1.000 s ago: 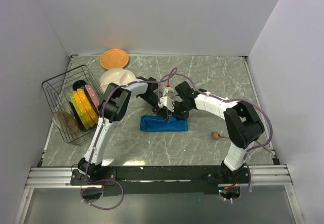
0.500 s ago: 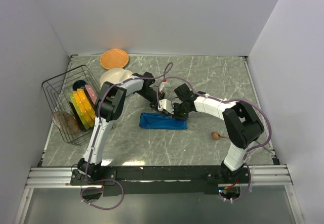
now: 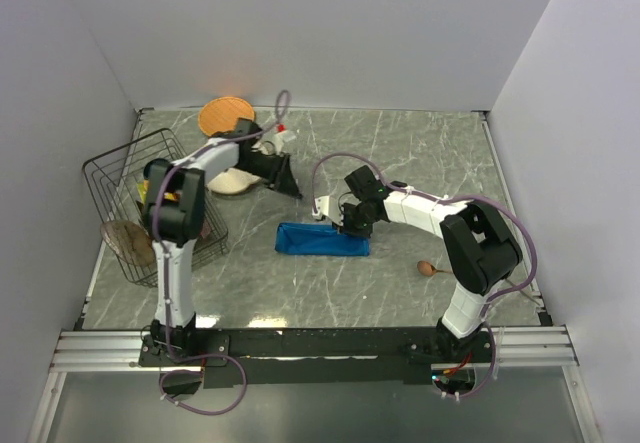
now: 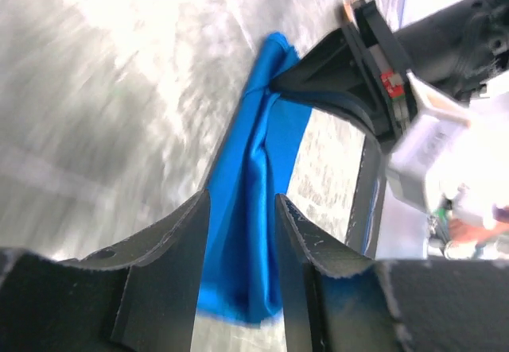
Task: Fold the napkin into a case and place the utensils inside
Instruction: Fold the 2/3-rectangle-folded napkin at the center of the board.
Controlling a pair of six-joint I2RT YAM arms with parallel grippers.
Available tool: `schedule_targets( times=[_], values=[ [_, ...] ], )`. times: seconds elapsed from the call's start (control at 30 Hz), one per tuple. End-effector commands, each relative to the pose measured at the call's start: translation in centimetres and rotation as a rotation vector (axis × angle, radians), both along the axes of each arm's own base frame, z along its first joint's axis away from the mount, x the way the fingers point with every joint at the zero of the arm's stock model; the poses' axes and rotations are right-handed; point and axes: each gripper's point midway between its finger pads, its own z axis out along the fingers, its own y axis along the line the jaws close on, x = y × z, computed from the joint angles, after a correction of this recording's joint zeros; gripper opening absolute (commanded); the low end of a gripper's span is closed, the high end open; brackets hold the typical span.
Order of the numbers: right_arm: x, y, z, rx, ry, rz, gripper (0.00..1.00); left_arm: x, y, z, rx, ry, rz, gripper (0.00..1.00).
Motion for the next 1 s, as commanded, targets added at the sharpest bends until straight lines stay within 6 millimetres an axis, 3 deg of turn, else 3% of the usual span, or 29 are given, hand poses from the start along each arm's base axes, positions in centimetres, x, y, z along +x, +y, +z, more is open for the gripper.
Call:
schedule_targets(
  times=[0.0,0.1,0.17,0.33,0.47,0.73,0.97],
  values=[
    [-0.4,-0.3,0.5,0.017,0.044,-0.048,0.00,2.7,2.9,5.4,-0.046,-0.165,0.189,0.44],
    [-0.3,-0.2,0.7,0.030,0.103,-0.092,0.00,1.9,4.4,6.6,-0.040,-0.248,0.250,0.43],
    [-0.2,-0.1,0.8,0.044,0.156,-0.116,0.00,0.1,4.7,6.9,-0.037,-0.305,0.224,0.42],
    [0.5,0.2,0.7,0.062,0.244,-0.165,0.00,-4.9,4.6,5.0,0.007,-0.415,0.080,0.40],
    [1.1,0.3,1.0,0.076,0.297,-0.193,0.00,-7.1,3.0,3.6,0.036,-0.489,0.003,0.38],
    [2.0,0.4,0.7,0.075,0.372,-0.241,0.00,-7.5,0.5,0.2,0.048,-0.375,-0.007,0.36],
    [2.7,0.1,0.1,0.063,0.400,-0.272,0.00,-4.9,1.2,-3.9,0.129,-0.234,0.104,0.36]
  ],
)
